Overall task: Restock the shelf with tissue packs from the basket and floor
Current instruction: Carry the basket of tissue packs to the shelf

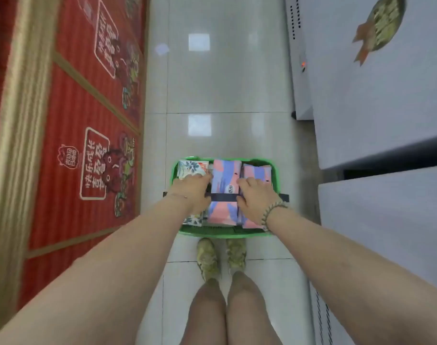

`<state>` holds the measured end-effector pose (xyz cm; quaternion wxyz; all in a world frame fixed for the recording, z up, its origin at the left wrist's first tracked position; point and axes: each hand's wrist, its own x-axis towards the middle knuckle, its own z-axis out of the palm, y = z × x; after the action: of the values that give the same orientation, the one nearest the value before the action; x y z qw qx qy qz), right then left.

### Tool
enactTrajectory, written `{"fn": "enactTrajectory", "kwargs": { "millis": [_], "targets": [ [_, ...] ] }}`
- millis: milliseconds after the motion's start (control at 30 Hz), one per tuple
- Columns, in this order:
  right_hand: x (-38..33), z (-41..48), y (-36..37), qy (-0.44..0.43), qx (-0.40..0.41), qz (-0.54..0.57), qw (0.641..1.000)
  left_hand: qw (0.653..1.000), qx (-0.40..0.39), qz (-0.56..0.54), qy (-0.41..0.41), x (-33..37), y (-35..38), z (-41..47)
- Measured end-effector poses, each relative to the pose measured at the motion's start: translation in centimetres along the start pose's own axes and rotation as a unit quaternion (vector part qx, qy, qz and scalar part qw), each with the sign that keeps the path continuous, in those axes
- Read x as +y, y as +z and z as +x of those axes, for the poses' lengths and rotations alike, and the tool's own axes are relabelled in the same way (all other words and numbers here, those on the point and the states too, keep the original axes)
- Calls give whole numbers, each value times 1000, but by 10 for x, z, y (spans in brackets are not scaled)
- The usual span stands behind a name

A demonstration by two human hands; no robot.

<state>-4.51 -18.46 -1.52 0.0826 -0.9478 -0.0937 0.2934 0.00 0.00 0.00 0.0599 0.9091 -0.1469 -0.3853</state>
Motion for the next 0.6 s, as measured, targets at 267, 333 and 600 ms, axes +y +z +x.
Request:
{"fn": "enactTrajectory", "kwargs": {
  "millis": [267, 333, 600],
  "targets": [
    [24, 42, 52, -17, -60, -30, 998, 995, -63, 70, 16, -2, 56, 58],
    [29, 51, 60, -13, -80, -32, 996, 994, -69, 85, 20, -5, 65, 69],
    [35, 69, 59, -14, -71, -24, 997, 996, -45, 74, 11, -10, 66, 86]
  ]
}}
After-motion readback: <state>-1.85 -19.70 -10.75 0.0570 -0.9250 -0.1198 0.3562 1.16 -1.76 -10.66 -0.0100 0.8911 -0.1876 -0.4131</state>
